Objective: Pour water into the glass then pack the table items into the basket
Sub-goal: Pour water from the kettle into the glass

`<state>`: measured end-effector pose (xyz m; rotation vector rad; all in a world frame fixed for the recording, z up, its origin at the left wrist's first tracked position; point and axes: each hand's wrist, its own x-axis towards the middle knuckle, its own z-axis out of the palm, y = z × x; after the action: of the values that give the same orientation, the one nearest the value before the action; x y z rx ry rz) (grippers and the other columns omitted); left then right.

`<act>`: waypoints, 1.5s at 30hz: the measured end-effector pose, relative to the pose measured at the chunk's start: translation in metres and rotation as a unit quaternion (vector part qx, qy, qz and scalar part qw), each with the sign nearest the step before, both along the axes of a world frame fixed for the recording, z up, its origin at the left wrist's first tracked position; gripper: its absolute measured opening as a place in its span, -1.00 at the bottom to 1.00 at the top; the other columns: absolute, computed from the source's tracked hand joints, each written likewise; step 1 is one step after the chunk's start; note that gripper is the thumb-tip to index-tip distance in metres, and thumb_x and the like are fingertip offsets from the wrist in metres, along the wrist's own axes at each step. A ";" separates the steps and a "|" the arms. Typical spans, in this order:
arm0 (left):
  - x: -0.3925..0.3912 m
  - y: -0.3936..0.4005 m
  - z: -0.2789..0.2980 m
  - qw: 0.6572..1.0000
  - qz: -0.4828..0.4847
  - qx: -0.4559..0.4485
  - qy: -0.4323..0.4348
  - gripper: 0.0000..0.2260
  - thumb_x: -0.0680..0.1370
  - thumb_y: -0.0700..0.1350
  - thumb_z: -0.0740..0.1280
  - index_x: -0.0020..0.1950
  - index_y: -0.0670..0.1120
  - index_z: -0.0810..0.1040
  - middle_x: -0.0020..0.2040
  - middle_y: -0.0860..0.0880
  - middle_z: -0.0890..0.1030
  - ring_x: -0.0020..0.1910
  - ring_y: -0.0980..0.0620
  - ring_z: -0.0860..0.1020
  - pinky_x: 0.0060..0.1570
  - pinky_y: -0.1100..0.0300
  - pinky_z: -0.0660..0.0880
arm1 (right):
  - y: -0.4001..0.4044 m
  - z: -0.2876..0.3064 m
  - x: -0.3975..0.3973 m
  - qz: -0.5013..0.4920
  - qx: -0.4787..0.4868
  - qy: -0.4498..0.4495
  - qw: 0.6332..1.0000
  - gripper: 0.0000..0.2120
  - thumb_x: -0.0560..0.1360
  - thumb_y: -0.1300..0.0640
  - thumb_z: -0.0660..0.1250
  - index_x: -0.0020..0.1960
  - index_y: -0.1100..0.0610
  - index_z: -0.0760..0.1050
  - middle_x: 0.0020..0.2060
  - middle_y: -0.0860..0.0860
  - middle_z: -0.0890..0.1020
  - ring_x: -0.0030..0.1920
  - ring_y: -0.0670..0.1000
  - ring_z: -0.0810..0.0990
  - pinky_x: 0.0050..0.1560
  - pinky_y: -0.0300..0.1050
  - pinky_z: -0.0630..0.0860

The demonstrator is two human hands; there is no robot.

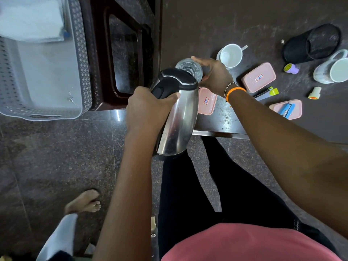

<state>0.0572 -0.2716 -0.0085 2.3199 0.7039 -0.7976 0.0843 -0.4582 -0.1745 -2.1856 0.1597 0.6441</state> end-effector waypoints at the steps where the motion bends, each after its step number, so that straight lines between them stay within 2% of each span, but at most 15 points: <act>1: 0.000 0.000 0.000 1.000 0.000 -0.002 0.000 -0.54 0.31 0.21 0.46 -0.08 -0.16 0.56 -0.24 0.01 0.57 -0.27 0.04 0.55 -0.44 0.25 0.34 | 0.000 0.000 0.000 -0.001 -0.001 0.002 1.000 -0.28 0.24 0.29 0.50 0.35 -0.02 0.39 0.29 0.00 0.54 0.28 -0.02 0.50 0.31 -0.13 0.43; 5: -0.003 0.004 -0.002 1.000 0.004 -0.013 -0.010 -0.59 0.31 0.20 0.47 -0.14 -0.13 0.57 -0.31 0.06 0.55 -0.35 0.15 0.51 -0.48 0.29 0.32 | 0.000 0.001 0.001 0.012 -0.009 0.005 1.000 -0.25 0.23 0.29 0.50 0.36 -0.02 0.37 0.31 -0.01 0.52 0.30 -0.04 0.48 0.30 -0.22 0.39; 8: -0.009 0.009 -0.004 0.999 0.008 -0.033 -0.022 -0.67 0.31 0.18 0.47 -0.30 -0.07 0.55 -0.41 0.08 0.54 -0.45 0.19 0.50 -0.59 0.41 0.33 | 0.000 0.003 0.001 0.005 -0.008 0.011 1.000 -0.23 0.21 0.32 0.48 0.36 -0.03 0.37 0.30 -0.01 0.52 0.29 -0.03 0.48 0.31 -0.15 0.42; 10: -0.015 0.012 -0.006 0.998 0.009 -0.044 -0.032 -0.66 0.31 0.17 0.48 -0.41 -0.05 0.47 -0.49 0.10 0.49 -0.54 0.23 0.46 -0.65 0.48 0.25 | 0.000 0.004 0.000 -0.004 -0.008 0.018 1.000 -0.22 0.20 0.32 0.47 0.36 -0.05 0.37 0.30 -0.01 0.52 0.28 -0.03 0.49 0.31 -0.10 0.43; 13: -0.024 0.015 -0.010 0.998 0.009 -0.038 -0.049 -0.58 0.28 0.20 0.48 -0.50 -0.02 0.34 -0.56 0.11 0.39 -0.62 0.24 0.39 -0.61 0.40 0.27 | 0.001 0.006 0.000 -0.015 -0.008 0.028 0.999 -0.22 0.20 0.31 0.49 0.35 -0.08 0.37 0.30 -0.01 0.53 0.28 -0.02 0.50 0.33 -0.04 0.43; 15: -0.030 0.017 -0.013 0.998 0.010 -0.035 -0.056 -0.55 0.26 0.23 0.47 -0.50 -0.02 0.32 -0.56 0.11 0.38 -0.59 0.20 0.36 -0.53 0.30 0.26 | 0.001 0.008 -0.001 -0.011 -0.006 0.023 1.000 -0.22 0.21 0.32 0.48 0.36 -0.06 0.36 0.30 -0.01 0.52 0.29 -0.02 0.49 0.35 -0.03 0.42; 18: -0.039 0.021 -0.016 0.997 0.002 -0.045 -0.067 -0.57 0.26 0.25 0.46 -0.45 -0.03 0.37 -0.52 0.10 0.42 -0.53 0.20 0.39 -0.49 0.28 0.26 | 0.000 0.011 -0.003 0.006 -0.013 0.019 1.000 -0.23 0.26 0.32 0.46 0.40 -0.05 0.30 0.34 -0.02 0.48 0.33 0.01 0.45 0.38 -0.06 0.37; 21: -0.048 0.024 -0.019 0.995 0.005 -0.052 -0.085 -0.56 0.25 0.26 0.47 -0.44 -0.03 0.35 -0.50 0.10 0.42 -0.50 0.17 0.39 -0.48 0.25 0.26 | 0.000 0.014 -0.006 0.043 -0.048 0.034 0.997 -0.22 0.35 0.25 0.43 0.45 -0.11 0.18 0.39 0.01 0.42 0.36 0.06 0.40 0.39 0.05 0.35; 26: -0.058 0.030 -0.021 0.990 0.041 -0.069 -0.117 -0.50 0.22 0.27 0.49 -0.48 -0.01 0.26 -0.55 0.10 0.33 -0.54 0.16 0.31 -0.48 0.26 0.24 | 0.010 0.029 -0.016 0.086 -0.156 0.017 0.984 -0.22 0.41 0.13 0.38 0.48 -0.11 0.04 0.26 0.16 0.42 0.20 0.21 0.49 0.18 0.15 0.48; 29: -0.066 0.036 -0.017 0.987 0.063 -0.084 -0.122 -0.51 0.18 0.30 0.48 -0.48 0.02 0.28 -0.59 0.16 0.37 -0.55 0.22 0.35 -0.54 0.41 0.22 | 0.020 0.042 -0.025 0.074 -0.176 -0.022 0.981 -0.34 0.43 0.13 0.35 0.46 -0.01 0.16 0.29 0.14 0.36 0.20 0.21 0.49 0.16 0.17 0.49; 34: -0.081 0.055 -0.004 0.975 0.120 -0.110 -0.148 -0.48 0.09 0.34 0.45 -0.37 -0.10 0.46 -0.51 0.13 0.41 -0.46 0.13 0.35 -0.42 0.21 0.36 | 0.042 0.060 -0.043 0.052 -0.144 -0.066 0.986 -0.63 0.46 0.25 0.28 0.26 0.15 0.41 0.25 0.16 0.36 -0.03 0.22 0.56 0.03 0.09 0.55; 36: -0.087 0.064 0.004 0.968 0.136 -0.121 -0.172 -0.39 0.08 0.34 0.45 -0.30 -0.20 0.49 -0.45 0.00 0.39 -0.44 0.12 0.31 -0.42 0.21 0.36 | 0.052 0.067 -0.048 0.037 -0.122 -0.080 0.989 -0.74 0.46 0.27 0.25 0.14 0.21 0.48 0.17 0.19 0.42 -0.08 0.23 0.56 0.00 0.07 0.54; 40: -0.097 0.089 0.023 0.939 0.219 -0.164 -0.206 -0.41 0.10 0.23 0.51 -0.32 -0.26 0.41 -0.43 -0.01 0.30 -0.41 0.06 0.29 -0.44 -0.01 0.50 | 0.088 0.089 -0.050 0.045 -0.057 -0.116 0.991 -0.87 0.44 0.29 0.22 -0.10 0.26 0.52 -0.11 0.23 0.56 -0.17 0.16 0.54 -0.20 -0.26 0.26; 42: -0.100 0.102 0.033 0.922 0.253 -0.179 -0.233 -0.53 0.10 0.17 0.52 -0.36 -0.19 0.46 -0.44 0.02 0.35 -0.42 0.09 0.31 -0.47 0.05 0.45 | 0.106 0.102 -0.045 0.038 -0.008 -0.127 0.991 -0.83 0.41 0.26 0.17 -0.13 0.27 0.52 -0.19 0.20 0.56 -0.24 0.06 0.47 -0.24 -0.30 0.23; 45: -0.101 0.122 0.050 0.878 0.311 -0.218 -0.292 -0.72 0.12 0.05 0.51 -0.39 -0.09 0.52 -0.47 0.09 0.37 -0.49 0.21 0.32 -0.50 0.37 0.39 | 0.130 0.120 -0.031 0.027 0.053 -0.133 0.989 -0.83 0.45 0.21 0.19 -0.12 0.24 0.53 -0.22 0.06 0.50 -0.28 -0.07 0.43 -0.21 -0.32 0.32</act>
<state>-0.0441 -0.1497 0.0411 1.6258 0.8100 0.0564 0.0537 -0.3281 -0.0543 -2.1536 -0.0742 0.3752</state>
